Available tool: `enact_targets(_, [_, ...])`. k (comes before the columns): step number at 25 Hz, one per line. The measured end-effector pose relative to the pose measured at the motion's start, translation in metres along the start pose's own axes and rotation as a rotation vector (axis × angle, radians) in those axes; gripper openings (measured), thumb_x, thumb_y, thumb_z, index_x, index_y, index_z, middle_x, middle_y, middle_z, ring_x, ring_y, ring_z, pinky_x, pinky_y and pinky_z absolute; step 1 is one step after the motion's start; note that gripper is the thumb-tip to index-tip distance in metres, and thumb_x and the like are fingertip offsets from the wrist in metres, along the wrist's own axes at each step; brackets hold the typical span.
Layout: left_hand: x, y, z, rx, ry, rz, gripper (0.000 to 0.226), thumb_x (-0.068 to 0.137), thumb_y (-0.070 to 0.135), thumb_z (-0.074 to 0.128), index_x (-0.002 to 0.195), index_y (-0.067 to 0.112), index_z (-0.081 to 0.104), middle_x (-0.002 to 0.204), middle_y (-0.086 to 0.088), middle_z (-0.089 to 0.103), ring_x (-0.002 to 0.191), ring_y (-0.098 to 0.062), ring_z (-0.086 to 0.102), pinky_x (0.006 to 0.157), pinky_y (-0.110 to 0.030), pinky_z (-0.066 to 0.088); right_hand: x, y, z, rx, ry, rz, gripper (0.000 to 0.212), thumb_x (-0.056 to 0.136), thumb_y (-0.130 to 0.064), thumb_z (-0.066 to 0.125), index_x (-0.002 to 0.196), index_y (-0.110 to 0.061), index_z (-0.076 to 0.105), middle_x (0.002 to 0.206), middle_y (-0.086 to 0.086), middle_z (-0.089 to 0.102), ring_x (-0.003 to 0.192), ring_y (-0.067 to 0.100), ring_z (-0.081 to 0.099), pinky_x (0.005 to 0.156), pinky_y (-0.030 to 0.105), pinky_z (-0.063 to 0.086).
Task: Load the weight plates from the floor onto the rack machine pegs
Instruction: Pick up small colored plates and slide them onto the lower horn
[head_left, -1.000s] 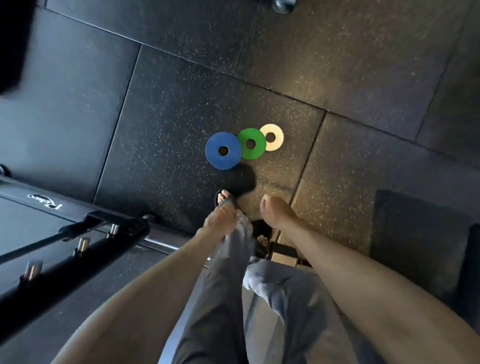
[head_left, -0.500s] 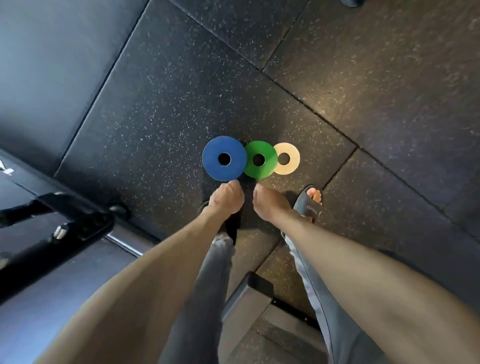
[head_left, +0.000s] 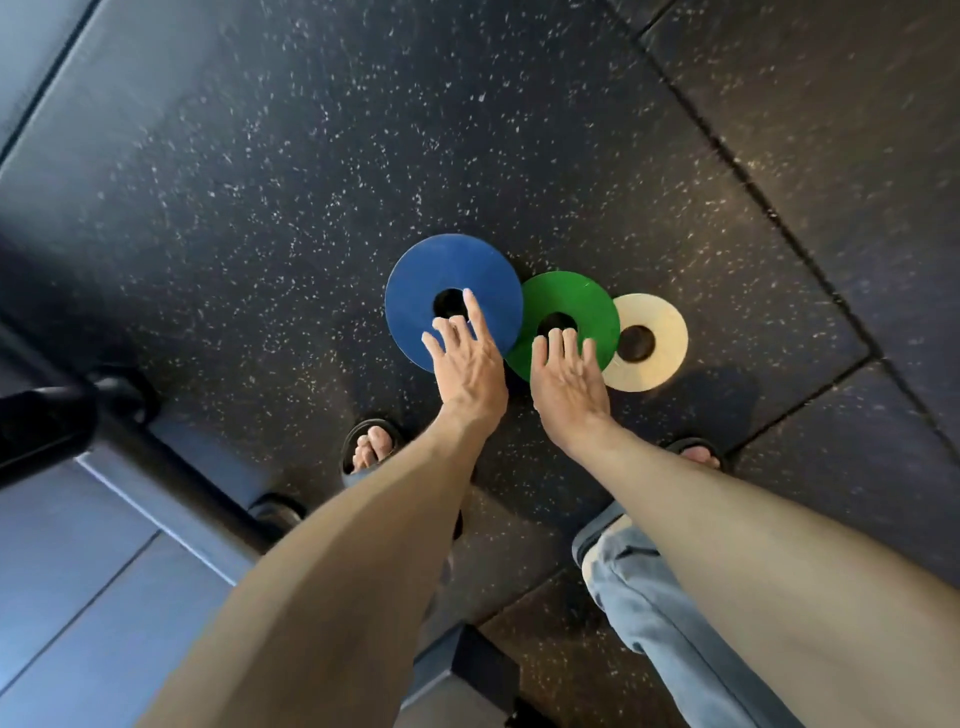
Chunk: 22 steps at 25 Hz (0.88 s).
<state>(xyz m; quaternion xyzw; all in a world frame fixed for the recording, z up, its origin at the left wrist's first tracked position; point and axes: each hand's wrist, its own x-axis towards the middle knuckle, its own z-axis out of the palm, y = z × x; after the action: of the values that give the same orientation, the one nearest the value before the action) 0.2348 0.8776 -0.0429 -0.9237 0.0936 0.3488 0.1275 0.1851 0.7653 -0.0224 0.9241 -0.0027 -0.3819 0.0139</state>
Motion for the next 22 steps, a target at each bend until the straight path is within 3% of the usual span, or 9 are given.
enact_targets(3, [0.011, -0.007, 0.013, 0.074, 0.162, 0.116, 0.084, 0.088, 0.017, 0.051, 0.154, -0.002, 0.001, 0.122, -0.017, 0.052, 0.120, -0.036, 0.047, 0.109, -0.045, 0.035, 0.010, 0.001, 0.018, -0.026, 0.045, -0.002, 0.051, 0.074, -0.011, 0.066, 0.120, -0.004, 0.045, 0.110, 0.013, 0.049, 0.103, 0.030, 0.047, 0.085, 0.041, 0.040])
enact_targets(5, [0.014, -0.012, 0.015, 0.047, 0.227, 0.187, 0.091, 0.083, 0.015, 0.060, 0.155, 0.000, 0.007, 0.117, -0.013, 0.054, 0.111, -0.030, 0.051, 0.107, -0.041, 0.038, 0.016, 0.001, 0.019, -0.023, 0.100, -0.014, 0.036, 0.077, -0.005, 0.060, 0.111, -0.007, 0.047, 0.104, 0.012, 0.050, 0.097, 0.029, 0.047, 0.080, 0.040, 0.039])
enact_targets(8, [0.018, -0.021, 0.001, -0.088, 0.110, 0.300, 0.113, 0.075, 0.025, 0.077, 0.156, 0.005, 0.000, 0.118, -0.011, 0.050, 0.105, -0.026, 0.050, 0.106, -0.038, 0.036, 0.012, 0.004, 0.017, 0.020, 0.069, -0.027, 0.032, 0.079, -0.006, 0.063, 0.107, -0.006, 0.049, 0.099, 0.012, 0.056, 0.093, 0.028, 0.050, 0.080, 0.040, 0.041])
enact_targets(12, [0.013, -0.043, -0.056, -0.227, -0.111, 0.404, 0.123, 0.070, 0.035, 0.084, 0.157, 0.013, 0.000, 0.125, -0.015, 0.045, 0.110, -0.031, 0.047, 0.099, -0.039, 0.039, -0.005, 0.013, -0.019, 0.110, 0.063, -0.052, 0.053, 0.074, -0.037, 0.074, 0.111, -0.006, 0.050, 0.106, 0.013, 0.062, 0.100, 0.029, 0.055, 0.089, 0.042, 0.039])
enact_targets(15, [-0.012, -0.046, -0.112, -0.358, -0.290, 0.370, 0.101, 0.076, 0.028, 0.077, 0.154, 0.020, 0.013, 0.124, -0.018, 0.047, 0.113, -0.034, 0.050, 0.099, -0.044, 0.044, -0.041, 0.017, -0.069, 0.142, 0.100, -0.035, 0.041, 0.083, -0.030, 0.065, 0.113, -0.007, 0.052, 0.111, 0.013, 0.065, 0.104, 0.031, 0.057, 0.099, 0.046, 0.035])
enact_targets(18, [-0.069, -0.051, -0.158, -0.430, -0.311, 0.350, 0.063, 0.088, 0.009, 0.061, 0.144, 0.016, 0.034, 0.119, -0.016, 0.059, 0.103, -0.029, 0.061, 0.083, -0.036, 0.052, -0.102, 0.018, -0.122, 0.138, 0.090, -0.059, 0.035, 0.083, -0.022, 0.061, 0.114, -0.008, 0.052, 0.112, 0.012, 0.066, 0.106, 0.030, 0.057, 0.099, 0.046, 0.033])
enact_targets(22, [-0.193, -0.079, -0.225, -0.420, -0.306, 0.379, 0.060, 0.085, -0.001, 0.052, 0.143, 0.015, 0.043, 0.123, -0.015, 0.060, 0.115, -0.031, 0.056, 0.095, -0.041, 0.049, -0.214, 0.022, -0.213, 0.089, 0.052, -0.144, 0.031, 0.085, -0.021, 0.061, 0.113, -0.010, 0.053, 0.110, 0.010, 0.067, 0.108, 0.029, 0.058, 0.103, 0.047, 0.032])
